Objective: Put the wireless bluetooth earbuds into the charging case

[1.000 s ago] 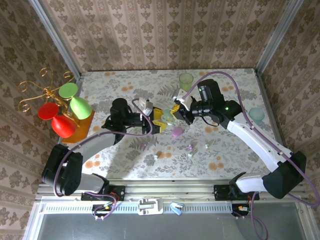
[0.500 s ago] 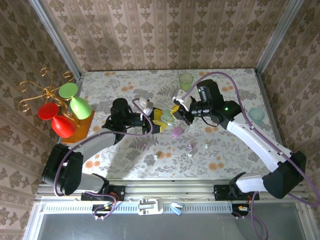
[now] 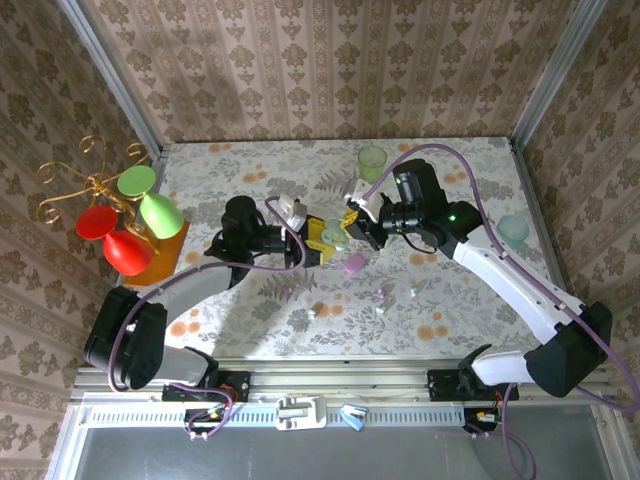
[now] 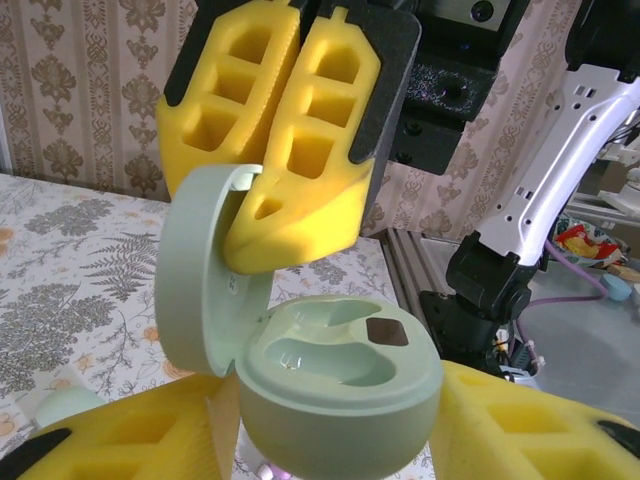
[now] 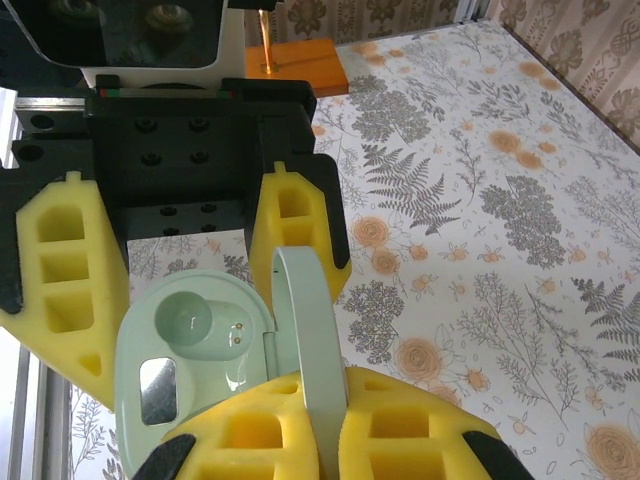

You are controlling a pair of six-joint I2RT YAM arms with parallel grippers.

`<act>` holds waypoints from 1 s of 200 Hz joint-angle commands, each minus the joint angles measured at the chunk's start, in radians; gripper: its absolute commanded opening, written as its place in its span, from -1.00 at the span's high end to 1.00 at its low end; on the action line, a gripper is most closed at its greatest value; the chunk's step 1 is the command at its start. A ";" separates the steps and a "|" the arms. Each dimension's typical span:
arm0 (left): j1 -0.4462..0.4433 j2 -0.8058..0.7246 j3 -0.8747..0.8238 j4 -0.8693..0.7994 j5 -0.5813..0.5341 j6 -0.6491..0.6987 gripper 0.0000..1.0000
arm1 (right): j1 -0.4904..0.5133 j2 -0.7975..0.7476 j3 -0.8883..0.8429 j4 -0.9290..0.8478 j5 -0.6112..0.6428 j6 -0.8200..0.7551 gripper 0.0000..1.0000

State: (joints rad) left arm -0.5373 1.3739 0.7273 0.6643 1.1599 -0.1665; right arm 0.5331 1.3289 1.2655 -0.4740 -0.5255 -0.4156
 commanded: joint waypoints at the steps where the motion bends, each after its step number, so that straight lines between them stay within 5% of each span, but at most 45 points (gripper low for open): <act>1: -0.006 0.005 0.032 0.029 0.017 -0.013 0.02 | 0.007 0.006 0.005 0.001 0.000 -0.012 1.00; 70: -0.004 0.014 0.035 0.031 0.019 0.000 0.34 | 0.008 -0.001 0.009 -0.002 0.015 -0.014 0.94; 113: -0.001 0.014 0.026 0.034 0.014 0.023 0.39 | 0.008 -0.026 -0.003 0.020 0.020 -0.002 0.60; 155: 0.011 0.009 0.004 0.046 -0.010 0.047 0.39 | 0.004 -0.058 -0.023 0.054 0.014 0.028 -0.07; 200: 0.025 0.010 -0.030 0.123 -0.038 0.048 0.39 | -0.003 -0.121 -0.061 0.120 -0.026 0.086 -0.35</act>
State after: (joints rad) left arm -0.5220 1.3815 0.7200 0.7059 1.1343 -0.1421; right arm 0.5346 1.2583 1.2289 -0.4183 -0.5106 -0.3771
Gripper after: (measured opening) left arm 0.348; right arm 0.655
